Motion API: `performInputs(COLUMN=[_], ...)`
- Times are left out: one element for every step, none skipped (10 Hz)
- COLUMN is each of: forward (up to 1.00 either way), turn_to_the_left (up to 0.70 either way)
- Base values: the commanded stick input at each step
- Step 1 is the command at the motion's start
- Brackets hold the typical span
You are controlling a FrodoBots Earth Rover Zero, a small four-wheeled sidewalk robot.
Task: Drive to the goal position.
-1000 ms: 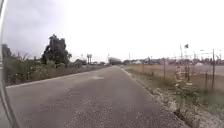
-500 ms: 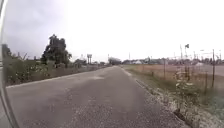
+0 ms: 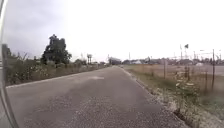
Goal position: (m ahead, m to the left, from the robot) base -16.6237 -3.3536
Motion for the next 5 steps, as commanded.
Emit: performInputs(forward=[0.08, 0.08, 0.08, 0.08, 0.07], turn_to_the_left=[0.00, 0.00, 0.00, 0.00, 0.00])
